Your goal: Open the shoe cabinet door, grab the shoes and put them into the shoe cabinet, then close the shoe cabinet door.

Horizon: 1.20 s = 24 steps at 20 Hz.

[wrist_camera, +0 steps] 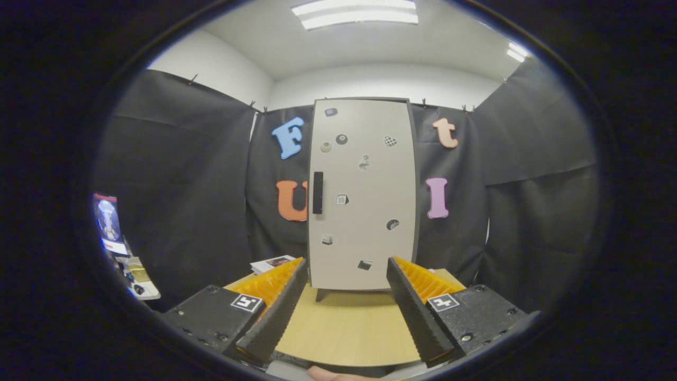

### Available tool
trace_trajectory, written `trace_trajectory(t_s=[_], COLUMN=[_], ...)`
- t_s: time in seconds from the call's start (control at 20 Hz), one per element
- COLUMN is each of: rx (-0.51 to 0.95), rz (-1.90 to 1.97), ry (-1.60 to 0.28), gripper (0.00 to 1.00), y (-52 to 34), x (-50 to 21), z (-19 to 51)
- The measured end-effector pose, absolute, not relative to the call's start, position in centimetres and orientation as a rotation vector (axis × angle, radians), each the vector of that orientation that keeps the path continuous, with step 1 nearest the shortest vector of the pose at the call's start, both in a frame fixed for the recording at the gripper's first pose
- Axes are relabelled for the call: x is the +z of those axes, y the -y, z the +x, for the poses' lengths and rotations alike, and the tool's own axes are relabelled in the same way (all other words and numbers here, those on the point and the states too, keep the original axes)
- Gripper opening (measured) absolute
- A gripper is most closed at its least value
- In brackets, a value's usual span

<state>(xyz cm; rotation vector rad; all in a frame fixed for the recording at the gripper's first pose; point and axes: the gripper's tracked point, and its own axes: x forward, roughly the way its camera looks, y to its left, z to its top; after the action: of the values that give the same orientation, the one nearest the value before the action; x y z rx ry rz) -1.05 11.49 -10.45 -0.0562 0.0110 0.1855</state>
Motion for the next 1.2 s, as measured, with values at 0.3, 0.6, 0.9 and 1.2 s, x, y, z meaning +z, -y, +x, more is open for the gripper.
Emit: trace_trajectory(t_s=[0.3, 0.6, 0.9, 1.2], rx=[0.189, 0.191, 0.202, 0.211], rz=[-0.057, -0.053, -0.056, -0.063], ry=[-0.018, -0.019, -0.014, -0.019], gripper=[0.98, 0.98, 0.98, 0.98], y=[-11.8, -12.0, -12.6, -13.1], x=[-10.9, -11.1, -11.3, -11.8], z=[-1.1, -1.1, -1.4, -1.3])
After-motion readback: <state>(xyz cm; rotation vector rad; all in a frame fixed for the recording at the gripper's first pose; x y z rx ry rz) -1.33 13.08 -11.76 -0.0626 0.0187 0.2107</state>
